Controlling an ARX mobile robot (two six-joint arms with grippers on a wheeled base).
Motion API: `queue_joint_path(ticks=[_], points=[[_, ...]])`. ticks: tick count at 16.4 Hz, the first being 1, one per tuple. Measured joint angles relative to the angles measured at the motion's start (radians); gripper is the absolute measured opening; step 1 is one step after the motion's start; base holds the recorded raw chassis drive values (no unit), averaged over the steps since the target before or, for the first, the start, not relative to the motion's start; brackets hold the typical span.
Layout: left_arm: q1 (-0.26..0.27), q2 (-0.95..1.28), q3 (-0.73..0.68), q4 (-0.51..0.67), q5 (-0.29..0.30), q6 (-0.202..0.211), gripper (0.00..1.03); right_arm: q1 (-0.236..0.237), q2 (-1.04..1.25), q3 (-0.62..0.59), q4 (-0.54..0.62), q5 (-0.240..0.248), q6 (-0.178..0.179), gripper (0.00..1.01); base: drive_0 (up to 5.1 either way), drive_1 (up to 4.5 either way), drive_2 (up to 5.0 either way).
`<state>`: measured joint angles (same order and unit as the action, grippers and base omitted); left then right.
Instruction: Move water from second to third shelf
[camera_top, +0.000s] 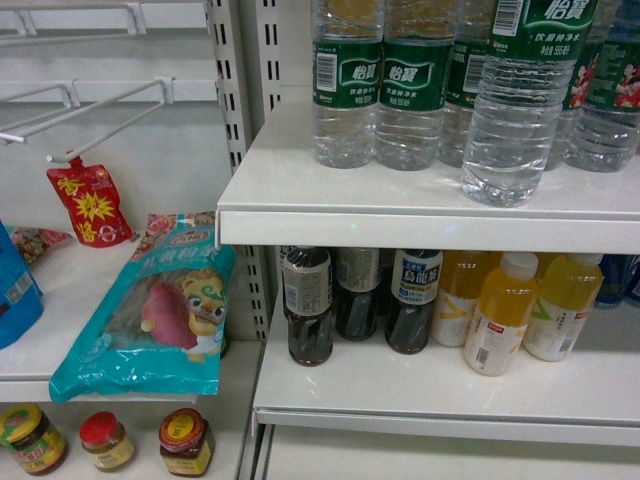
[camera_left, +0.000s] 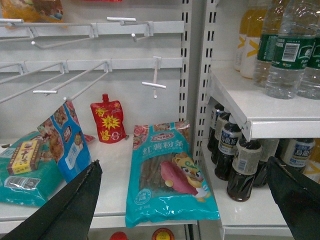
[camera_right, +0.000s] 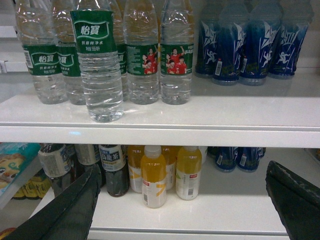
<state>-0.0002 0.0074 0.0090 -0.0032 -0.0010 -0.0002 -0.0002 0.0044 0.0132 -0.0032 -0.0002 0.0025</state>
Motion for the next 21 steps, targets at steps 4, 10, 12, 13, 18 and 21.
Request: queue_joint_path(ticks=[4, 10, 12, 13, 18, 21], points=[[0.0, 0.0, 0.0, 0.002, 0.001, 0.0, 0.98, 0.0, 0.0, 0.0, 0.002, 0.0, 0.0, 0.98, 0.0, 0.0, 0.0], [0.0, 0.0, 0.0, 0.0, 0.001, 0.0, 0.98, 0.0, 0.0, 0.0, 0.0, 0.001, 0.0, 0.98, 0.0, 0.0, 0.0], [0.0, 0.0, 0.0, 0.0, 0.001, 0.0, 0.98, 0.0, 0.0, 0.0, 0.0, 0.0, 0.0, 0.98, 0.0, 0.0, 0.0], [0.0, 0.0, 0.0, 0.0, 0.0, 0.0, 0.98, 0.0, 0.0, 0.0, -0.001, 0.0, -0.002, 0.98, 0.0, 0.0, 0.0], [0.0, 0.0, 0.0, -0.004, -0.001, 0.0, 0.98, 0.0, 0.0, 0.0, -0.005, -0.001, -0.001, 0.98, 0.0, 0.0, 0.0], [0.0, 0.0, 0.0, -0.002, 0.0, 0.0, 0.98, 0.0, 0.0, 0.0, -0.003, 0.0, 0.0, 0.98, 0.0, 0.0, 0.0]])
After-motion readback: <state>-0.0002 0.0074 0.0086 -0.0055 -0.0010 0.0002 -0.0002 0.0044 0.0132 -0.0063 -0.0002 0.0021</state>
